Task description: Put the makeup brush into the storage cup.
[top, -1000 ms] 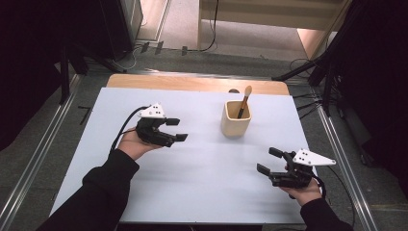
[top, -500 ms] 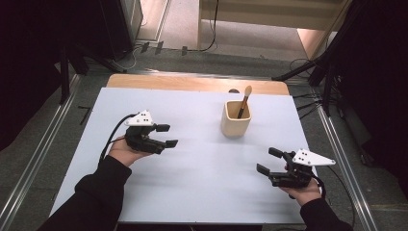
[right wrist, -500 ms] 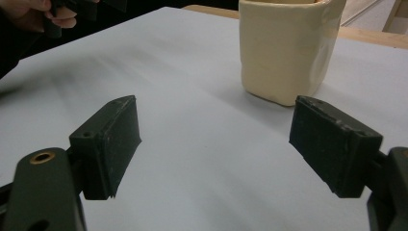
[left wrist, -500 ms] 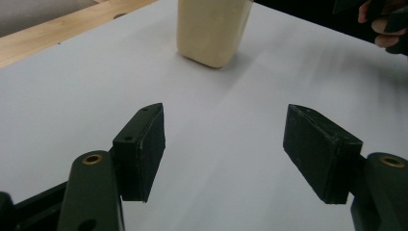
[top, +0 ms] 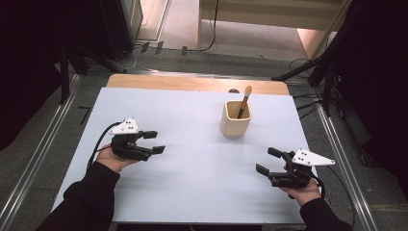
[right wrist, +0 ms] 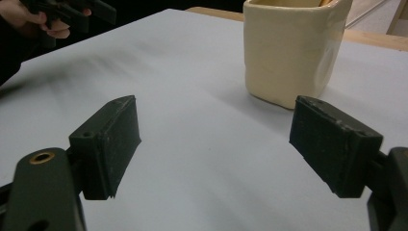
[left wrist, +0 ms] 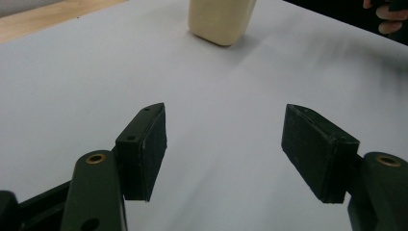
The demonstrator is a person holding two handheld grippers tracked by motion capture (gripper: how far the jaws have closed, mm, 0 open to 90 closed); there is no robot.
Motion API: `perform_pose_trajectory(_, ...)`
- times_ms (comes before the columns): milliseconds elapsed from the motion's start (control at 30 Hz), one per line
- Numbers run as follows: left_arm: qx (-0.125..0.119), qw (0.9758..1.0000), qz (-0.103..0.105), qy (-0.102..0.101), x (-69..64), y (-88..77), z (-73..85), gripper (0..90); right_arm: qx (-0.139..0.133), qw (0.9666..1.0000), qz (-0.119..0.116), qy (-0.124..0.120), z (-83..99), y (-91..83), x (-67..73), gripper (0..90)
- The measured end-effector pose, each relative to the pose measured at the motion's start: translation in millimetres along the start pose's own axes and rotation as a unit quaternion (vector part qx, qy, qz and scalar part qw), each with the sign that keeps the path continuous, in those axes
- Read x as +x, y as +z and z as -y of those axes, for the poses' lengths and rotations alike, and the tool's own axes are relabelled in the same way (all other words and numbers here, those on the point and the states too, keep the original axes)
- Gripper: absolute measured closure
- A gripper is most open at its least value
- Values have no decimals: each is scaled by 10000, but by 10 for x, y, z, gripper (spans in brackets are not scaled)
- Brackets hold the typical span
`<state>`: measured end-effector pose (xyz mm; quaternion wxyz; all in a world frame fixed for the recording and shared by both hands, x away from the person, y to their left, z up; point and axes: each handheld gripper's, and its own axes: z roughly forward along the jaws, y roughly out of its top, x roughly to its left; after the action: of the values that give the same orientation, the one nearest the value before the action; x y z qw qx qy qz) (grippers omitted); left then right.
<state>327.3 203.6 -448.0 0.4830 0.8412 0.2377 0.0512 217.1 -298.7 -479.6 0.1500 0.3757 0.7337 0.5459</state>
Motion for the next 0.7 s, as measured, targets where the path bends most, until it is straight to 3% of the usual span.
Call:
perform_pose_trajectory(100,-7,10000,-23,-23,6,-56,30,312,8,10000,-8,-17,3,0,-4,184)
perform_pose_trajectory(200,-183,9998,-47,-71,14,-122,81,317,7,10000,-11,-3,2,3,-4,183)
perform_pose_trajectory(600,-127,9997,-196,-60,12,-336,301,292,-11,10000,-33,-6,-1,-2,1,183)
perform_pose_trajectory(700,-187,9995,-239,26,-3,-400,359,290,0,10000,-30,-33,0,-1,0,182)
